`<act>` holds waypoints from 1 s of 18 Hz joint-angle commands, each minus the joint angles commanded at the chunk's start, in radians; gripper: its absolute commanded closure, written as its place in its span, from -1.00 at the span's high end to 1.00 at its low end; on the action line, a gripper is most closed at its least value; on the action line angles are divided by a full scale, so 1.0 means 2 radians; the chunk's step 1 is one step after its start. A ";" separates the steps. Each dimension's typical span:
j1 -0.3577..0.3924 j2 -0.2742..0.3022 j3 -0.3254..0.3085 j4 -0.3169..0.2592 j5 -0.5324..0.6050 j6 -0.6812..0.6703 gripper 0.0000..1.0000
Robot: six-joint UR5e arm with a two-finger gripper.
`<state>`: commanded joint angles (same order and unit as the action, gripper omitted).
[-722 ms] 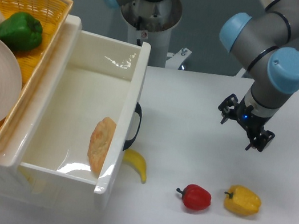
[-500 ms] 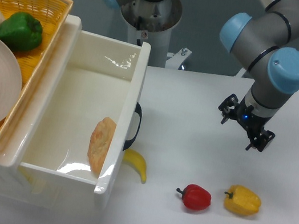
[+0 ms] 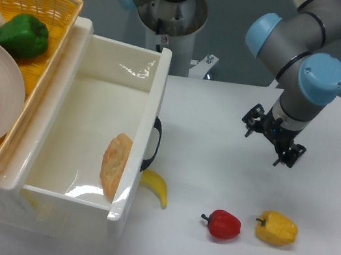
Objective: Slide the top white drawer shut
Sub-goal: 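Move the open gripper toward the front panel of the open white drawer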
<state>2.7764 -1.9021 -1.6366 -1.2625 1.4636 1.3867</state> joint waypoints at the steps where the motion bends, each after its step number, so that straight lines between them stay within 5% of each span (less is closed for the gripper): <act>1: 0.002 0.001 -0.010 0.001 -0.012 -0.001 1.00; 8: -0.010 0.005 -0.026 -0.006 -0.038 -0.051 1.00; 16: -0.041 0.005 -0.025 -0.002 -0.071 -0.172 -0.56; 18: -0.044 0.009 -0.025 -0.003 -0.090 -0.197 -0.76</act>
<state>2.6891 -1.8838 -1.6874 -1.2686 1.2842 0.9928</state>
